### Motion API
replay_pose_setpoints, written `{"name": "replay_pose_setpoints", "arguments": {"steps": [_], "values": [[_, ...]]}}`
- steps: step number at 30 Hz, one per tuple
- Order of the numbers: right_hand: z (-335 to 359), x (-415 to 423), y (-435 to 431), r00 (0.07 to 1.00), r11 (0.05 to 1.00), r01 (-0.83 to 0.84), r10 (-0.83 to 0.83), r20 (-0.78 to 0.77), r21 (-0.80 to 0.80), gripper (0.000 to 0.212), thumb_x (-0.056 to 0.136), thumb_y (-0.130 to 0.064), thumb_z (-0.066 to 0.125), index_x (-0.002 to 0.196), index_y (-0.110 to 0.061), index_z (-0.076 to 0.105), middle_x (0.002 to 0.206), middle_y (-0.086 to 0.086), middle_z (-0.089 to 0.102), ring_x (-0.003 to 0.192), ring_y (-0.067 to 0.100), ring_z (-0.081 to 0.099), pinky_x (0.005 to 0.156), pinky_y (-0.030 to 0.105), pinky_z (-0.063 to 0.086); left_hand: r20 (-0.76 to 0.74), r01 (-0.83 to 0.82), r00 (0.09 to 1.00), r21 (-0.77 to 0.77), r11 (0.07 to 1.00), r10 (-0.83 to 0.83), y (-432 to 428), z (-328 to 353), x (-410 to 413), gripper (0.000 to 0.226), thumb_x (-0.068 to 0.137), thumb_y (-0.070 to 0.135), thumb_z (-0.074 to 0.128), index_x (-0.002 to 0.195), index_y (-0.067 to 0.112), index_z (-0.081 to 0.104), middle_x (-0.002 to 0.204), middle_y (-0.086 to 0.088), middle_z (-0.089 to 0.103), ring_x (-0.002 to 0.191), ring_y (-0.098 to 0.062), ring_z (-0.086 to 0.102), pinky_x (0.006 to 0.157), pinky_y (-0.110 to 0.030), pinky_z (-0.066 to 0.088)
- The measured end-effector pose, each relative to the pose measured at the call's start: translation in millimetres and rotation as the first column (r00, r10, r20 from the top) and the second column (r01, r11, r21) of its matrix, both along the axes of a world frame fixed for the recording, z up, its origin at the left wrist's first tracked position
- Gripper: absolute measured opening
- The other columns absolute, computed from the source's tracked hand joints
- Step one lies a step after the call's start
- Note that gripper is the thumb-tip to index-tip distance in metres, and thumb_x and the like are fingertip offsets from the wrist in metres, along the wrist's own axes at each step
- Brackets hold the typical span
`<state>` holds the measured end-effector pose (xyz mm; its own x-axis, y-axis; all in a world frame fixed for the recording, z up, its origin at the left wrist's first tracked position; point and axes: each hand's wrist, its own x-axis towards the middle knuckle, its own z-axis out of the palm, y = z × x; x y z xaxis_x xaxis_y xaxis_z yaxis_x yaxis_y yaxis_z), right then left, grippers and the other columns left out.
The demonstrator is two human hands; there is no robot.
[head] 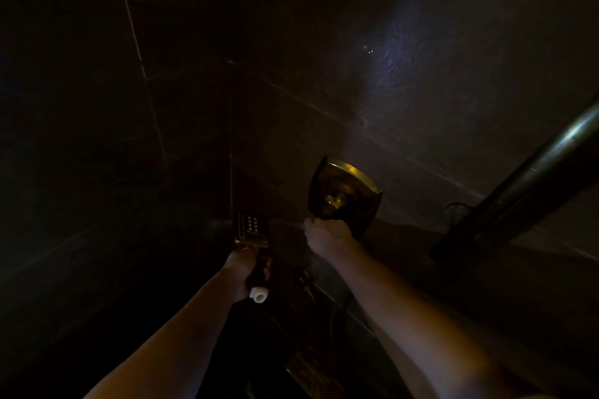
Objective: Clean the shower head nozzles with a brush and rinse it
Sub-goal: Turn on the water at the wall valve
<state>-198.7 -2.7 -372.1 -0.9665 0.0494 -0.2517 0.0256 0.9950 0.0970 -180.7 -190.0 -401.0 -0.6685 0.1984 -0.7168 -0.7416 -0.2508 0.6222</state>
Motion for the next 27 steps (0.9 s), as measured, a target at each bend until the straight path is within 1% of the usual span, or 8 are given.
{"name": "replay_pose_setpoints", "arguments": {"steps": [4, 7, 14, 18, 20, 22, 24, 27], "values": [[-8.0, -1.3, 1.5, 0.999, 0.998, -0.016, 0.013, -0.050, -0.060, 0.019, 0.099, -0.022, 0.042, 0.113, -0.017, 0.053, 0.103, 0.005, 0.063, 0.082, 0.021, 0.061, 0.062, 0.036, 0.039, 0.024, 0.040, 0.999, -0.019, 0.999, -0.040, 1.7, -11.6, -2.3, 0.030, 0.103, 0.020, 0.042, 0.087, 0.002, 0.059, 0.051, -0.009, 0.061, 0.035, -0.016, 0.051, 0.036, -0.021, 0.043], [-6.7, 5.6, 5.6, 0.998, 0.978, -0.001, -0.011, -0.061, -0.207, 0.022, 0.103, -0.029, 0.037, 0.114, -0.016, 0.051, 0.088, 0.000, 0.057, 0.068, 0.014, 0.053, 0.057, 0.033, 0.038, 0.009, 0.070, 0.997, -0.035, 0.997, -0.070, 1.2, -16.2, -1.8, 0.030, 0.103, 0.020, 0.042, 0.090, 0.001, 0.060, 0.051, -0.008, 0.062, 0.036, -0.016, 0.052, 0.035, -0.021, 0.043], [1.3, 23.4, 11.5, 0.977, 0.837, 0.189, -0.211, 0.015, -0.513, 0.032, 0.102, -0.034, 0.040, 0.126, -0.013, 0.045, 0.097, 0.006, 0.060, 0.077, 0.016, 0.058, 0.057, 0.028, 0.040, -0.127, 0.097, 0.987, 0.014, 0.995, -0.094, 8.3, -7.4, 5.9, 0.013, 0.102, 0.021, 0.046, 0.106, 0.014, 0.056, 0.086, -0.012, 0.068, 0.055, -0.020, 0.055, 0.040, -0.026, 0.046], [1.9, 45.1, 17.6, 0.966, 0.826, 0.225, -0.260, 0.005, -0.517, 0.034, 0.101, -0.043, 0.041, 0.110, -0.013, 0.053, 0.093, 0.005, 0.060, 0.085, 0.020, 0.061, 0.073, 0.037, 0.049, -0.214, 0.118, 0.972, 0.082, 0.990, -0.098, 16.6, 10.5, 17.2, 0.013, 0.103, 0.027, 0.045, 0.111, 0.021, 0.053, 0.094, -0.013, 0.069, 0.060, -0.021, 0.057, 0.048, -0.031, 0.052], [1.5, 62.3, 21.0, 0.966, 0.829, 0.185, -0.252, -0.058, -0.528, 0.023, 0.100, -0.040, 0.046, 0.096, -0.018, 0.055, 0.086, 0.004, 0.059, 0.077, 0.014, 0.054, 0.068, 0.030, 0.042, -0.266, 0.136, 0.959, 0.119, 0.984, -0.100, 22.3, 21.6, 25.3, 0.012, 0.103, 0.029, 0.045, 0.111, 0.022, 0.051, 0.090, -0.012, 0.067, 0.061, -0.022, 0.057, 0.052, -0.034, 0.054], [2.8, 83.1, 19.9, 0.957, 0.699, 0.139, -0.278, -0.087, -0.701, 0.018, 0.099, -0.025, 0.052, 0.082, -0.027, 0.048, 0.073, -0.005, 0.050, 0.064, 0.004, 0.049, 0.059, 0.017, 0.036, -0.301, 0.134, 0.950, 0.163, 0.977, -0.080, 26.6, 33.6, 35.2, 0.010, 0.103, 0.028, 0.045, 0.110, 0.023, 0.050, 0.085, -0.011, 0.064, 0.062, -0.022, 0.056, 0.058, -0.037, 0.053], [4.2, 107.0, 18.7, 0.927, 0.490, 0.175, -0.373, -0.024, -0.854, 0.022, 0.100, -0.016, 0.052, 0.082, -0.029, 0.050, 0.071, -0.008, 0.050, 0.056, -0.003, 0.054, 0.053, 0.011, 0.039, -0.326, 0.134, 0.943, 0.186, 0.973, -0.068, 30.3, 44.0, 45.7, 0.010, 0.103, 0.028, 0.045, 0.109, 0.023, 0.051, 0.080, -0.010, 0.059, 0.061, -0.022, 0.055, 0.061, -0.038, 0.051], [7.0, 141.7, 23.3, 0.890, 0.334, 0.265, -0.446, 0.096, -0.904, 0.019, 0.099, -0.026, 0.053, 0.080, -0.028, 0.053, 0.068, -0.005, 0.054, 0.058, 0.008, 0.055, 0.050, 0.019, 0.045, -0.371, 0.166, 0.925, 0.193, 0.967, -0.084, 34.5, 58.3, 63.3, 0.009, 0.103, 0.028, 0.044, 0.106, 0.024, 0.051, 0.076, -0.009, 0.054, 0.061, -0.022, 0.054, 0.056, -0.035, 0.051]]}}
